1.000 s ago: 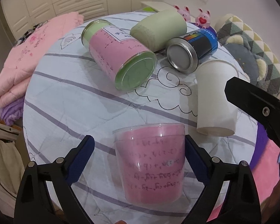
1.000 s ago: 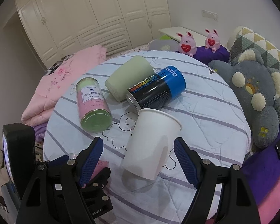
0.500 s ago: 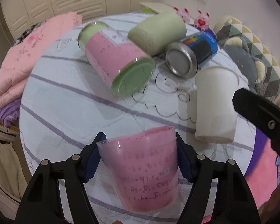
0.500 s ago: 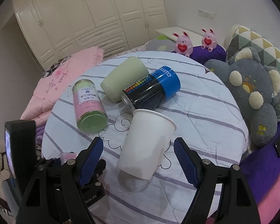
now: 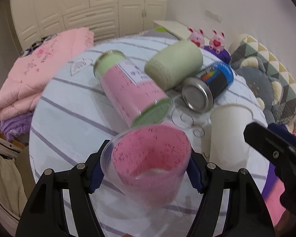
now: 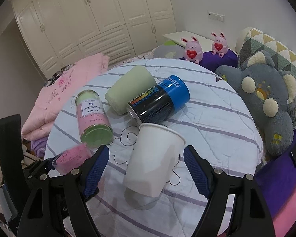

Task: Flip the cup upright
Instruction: 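Grasp the pink cup with the left gripper and rotate it rim-up, then lower the upright pink cup onto the table and open the left gripper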

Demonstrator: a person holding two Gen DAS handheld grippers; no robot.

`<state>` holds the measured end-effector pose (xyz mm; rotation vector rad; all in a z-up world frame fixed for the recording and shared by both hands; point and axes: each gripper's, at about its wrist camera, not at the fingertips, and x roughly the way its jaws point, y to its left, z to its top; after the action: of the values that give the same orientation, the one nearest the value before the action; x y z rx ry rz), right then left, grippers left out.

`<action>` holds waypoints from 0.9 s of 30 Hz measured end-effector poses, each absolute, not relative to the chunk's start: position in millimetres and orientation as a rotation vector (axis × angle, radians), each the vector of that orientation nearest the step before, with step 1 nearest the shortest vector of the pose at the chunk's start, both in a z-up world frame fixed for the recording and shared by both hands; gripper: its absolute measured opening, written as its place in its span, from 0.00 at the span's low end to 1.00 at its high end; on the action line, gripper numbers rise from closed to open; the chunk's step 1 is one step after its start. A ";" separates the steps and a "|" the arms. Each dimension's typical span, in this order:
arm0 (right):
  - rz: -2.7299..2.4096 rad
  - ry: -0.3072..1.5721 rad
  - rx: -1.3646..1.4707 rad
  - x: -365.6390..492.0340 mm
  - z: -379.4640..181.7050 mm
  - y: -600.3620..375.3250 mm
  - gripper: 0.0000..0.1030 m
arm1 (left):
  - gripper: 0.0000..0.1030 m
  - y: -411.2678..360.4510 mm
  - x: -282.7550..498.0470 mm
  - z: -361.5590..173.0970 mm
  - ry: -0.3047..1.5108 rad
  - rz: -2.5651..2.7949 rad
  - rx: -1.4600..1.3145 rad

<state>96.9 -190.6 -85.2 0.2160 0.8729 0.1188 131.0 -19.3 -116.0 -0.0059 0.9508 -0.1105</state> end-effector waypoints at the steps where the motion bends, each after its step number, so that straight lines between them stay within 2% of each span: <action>1: 0.118 0.872 0.216 97.8 -84.9 -190.6 0.77 | 0.68 -17.8 131.8 -114.5 0.935 -0.100 -0.001; 27: 0.110 0.883 0.181 98.9 -89.2 -186.5 0.77 | 0.69 -39.0 126.8 -126.8 0.889 -0.111 0.130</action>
<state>98.9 -186.5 -89.2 0.1815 0.8827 0.1105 126.8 -39.0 -126.8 0.1303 0.8894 -0.1107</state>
